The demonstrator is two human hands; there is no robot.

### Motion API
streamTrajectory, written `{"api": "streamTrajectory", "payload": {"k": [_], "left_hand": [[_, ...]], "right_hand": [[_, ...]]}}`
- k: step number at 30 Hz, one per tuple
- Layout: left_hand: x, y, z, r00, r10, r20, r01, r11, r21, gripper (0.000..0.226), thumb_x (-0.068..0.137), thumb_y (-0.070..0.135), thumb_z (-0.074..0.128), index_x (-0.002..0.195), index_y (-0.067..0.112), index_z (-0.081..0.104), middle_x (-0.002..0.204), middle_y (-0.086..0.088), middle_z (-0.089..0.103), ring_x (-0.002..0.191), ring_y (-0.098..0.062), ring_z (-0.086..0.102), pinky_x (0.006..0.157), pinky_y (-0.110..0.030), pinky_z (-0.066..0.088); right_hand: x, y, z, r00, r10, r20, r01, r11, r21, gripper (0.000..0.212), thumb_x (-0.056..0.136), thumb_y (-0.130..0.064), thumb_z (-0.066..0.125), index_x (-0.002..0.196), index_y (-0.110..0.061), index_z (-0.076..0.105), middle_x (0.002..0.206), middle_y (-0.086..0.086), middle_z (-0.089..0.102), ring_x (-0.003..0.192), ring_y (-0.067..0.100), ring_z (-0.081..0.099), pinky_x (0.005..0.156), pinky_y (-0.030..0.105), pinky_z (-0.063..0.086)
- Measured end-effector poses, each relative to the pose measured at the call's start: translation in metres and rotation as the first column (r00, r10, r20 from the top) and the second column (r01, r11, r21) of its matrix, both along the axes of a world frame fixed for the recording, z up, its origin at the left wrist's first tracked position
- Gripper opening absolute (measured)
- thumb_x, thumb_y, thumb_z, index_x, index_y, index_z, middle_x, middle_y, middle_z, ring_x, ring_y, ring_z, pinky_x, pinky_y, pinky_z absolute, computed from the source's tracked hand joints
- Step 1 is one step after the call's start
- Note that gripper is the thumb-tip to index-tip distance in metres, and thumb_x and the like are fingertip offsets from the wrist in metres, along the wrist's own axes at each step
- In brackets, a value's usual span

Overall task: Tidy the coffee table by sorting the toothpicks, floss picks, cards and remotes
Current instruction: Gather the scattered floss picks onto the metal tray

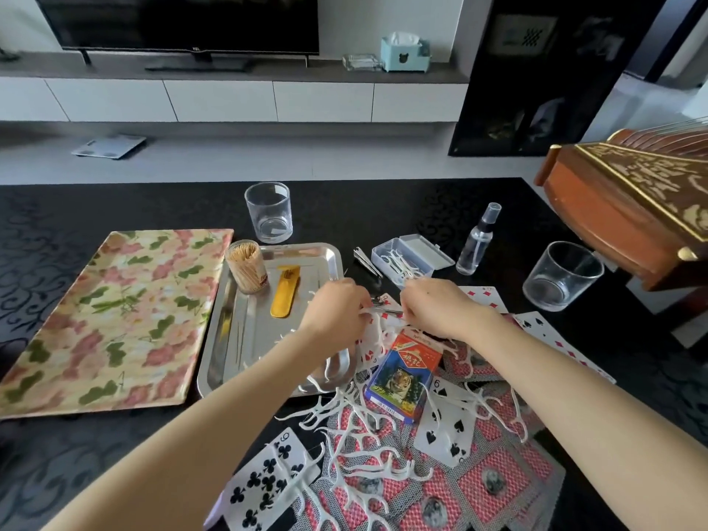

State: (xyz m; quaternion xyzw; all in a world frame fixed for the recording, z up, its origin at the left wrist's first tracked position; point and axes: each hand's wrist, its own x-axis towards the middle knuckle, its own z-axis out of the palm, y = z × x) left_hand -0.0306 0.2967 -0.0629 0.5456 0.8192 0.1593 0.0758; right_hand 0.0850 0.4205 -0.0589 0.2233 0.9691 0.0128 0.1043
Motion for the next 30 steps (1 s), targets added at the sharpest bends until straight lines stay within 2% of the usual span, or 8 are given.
{"api": "streamTrajectory", "payload": {"k": [3,10,13,20,23,26,28,30], "left_hand": [[0.006,0.011,-0.007,0.999,-0.033,-0.02,0.032,0.999,-0.013,0.028,0.091,0.013,0.052,0.115,0.015,0.064,0.106,-0.006,0.058,0.1,-0.024,0.055,0.079,-0.032,0.047],[0.008,0.025,-0.008,0.989,-0.065,-0.13,0.071,0.997,0.041,0.029,0.091,0.023,0.059,0.12,0.02,0.059,0.114,-0.002,0.056,0.108,-0.019,0.047,0.083,-0.031,0.045],[0.009,0.029,-0.007,0.965,-0.164,-0.205,0.16,0.986,-0.037,0.028,0.09,0.028,0.06,0.118,0.024,0.062,0.116,0.002,0.055,0.108,-0.017,0.044,0.084,-0.029,0.044],[0.017,0.041,-0.015,0.819,-0.389,-0.422,0.298,0.917,-0.267,0.025,0.091,0.009,0.052,0.115,0.008,0.057,0.116,-0.004,0.055,0.107,-0.02,0.045,0.098,-0.031,0.04],[0.021,0.042,-0.019,0.808,-0.386,-0.445,0.282,0.917,-0.283,0.028,0.09,0.008,0.051,0.118,0.003,0.053,0.118,-0.009,0.053,0.108,-0.023,0.044,0.1,-0.034,0.039],[0.027,0.034,-0.002,0.95,-0.188,-0.249,0.171,0.981,-0.089,0.027,0.091,0.001,0.048,0.117,0.005,0.053,0.116,-0.008,0.054,0.105,-0.021,0.049,0.093,-0.03,0.042],[0.021,0.024,0.016,0.983,0.04,0.177,-0.038,0.999,-0.013,0.017,0.095,0.005,0.045,0.108,0.003,0.056,0.102,-0.009,0.06,0.087,-0.016,0.057,0.077,-0.026,0.049],[0.008,0.009,0.029,0.707,0.183,0.683,-0.16,0.982,-0.097,0.016,0.098,0.008,0.043,0.097,0.0,0.056,0.086,-0.008,0.061,0.071,-0.012,0.057,0.067,-0.023,0.05]], "right_hand": [[0.002,0.002,-0.001,1.0,0.005,0.013,-0.005,0.999,-0.036,0.03,0.088,-0.004,0.047,0.062,-0.013,0.035,0.069,-0.003,0.038,0.076,0.026,0.049,0.063,0.032,0.034],[0.022,0.013,0.009,0.998,0.029,-0.059,-0.02,0.988,0.156,0.016,0.088,-0.007,0.05,0.102,-0.008,0.058,0.102,0.007,0.06,0.095,0.026,0.059,0.067,0.032,0.04],[0.033,0.019,0.017,0.986,-0.087,-0.142,0.108,0.982,0.152,0.009,0.091,-0.016,0.047,0.086,-0.011,0.053,0.082,0.005,0.059,0.074,0.025,0.059,0.055,0.03,0.034],[0.052,0.012,0.017,0.921,-0.291,-0.26,0.214,0.934,-0.287,0.014,0.094,-0.024,0.048,0.083,-0.017,0.05,0.07,-0.002,0.054,0.065,0.018,0.052,0.067,0.036,0.045],[0.053,0.003,0.008,0.889,-0.374,-0.266,0.201,0.839,-0.506,0.018,0.095,-0.025,0.047,0.077,-0.022,0.048,0.062,-0.004,0.048,0.052,0.013,0.04,0.054,0.031,0.033],[0.056,-0.009,0.008,0.856,-0.418,-0.304,0.159,0.773,-0.615,0.016,0.096,-0.025,0.045,0.087,-0.016,0.054,0.068,-0.005,0.056,0.051,0.006,0.041,0.051,0.023,0.031],[0.06,-0.019,0.016,0.885,-0.34,-0.317,0.109,0.814,-0.57,0.013,0.096,-0.026,0.047,0.094,-0.016,0.054,0.076,-0.007,0.058,0.055,0.002,0.043,0.052,0.02,0.031],[0.061,-0.03,0.028,0.942,-0.194,-0.275,0.055,0.895,-0.443,0.011,0.096,-0.027,0.048,0.097,-0.017,0.053,0.074,-0.01,0.053,0.057,0.002,0.043,0.051,0.019,0.031]]}}
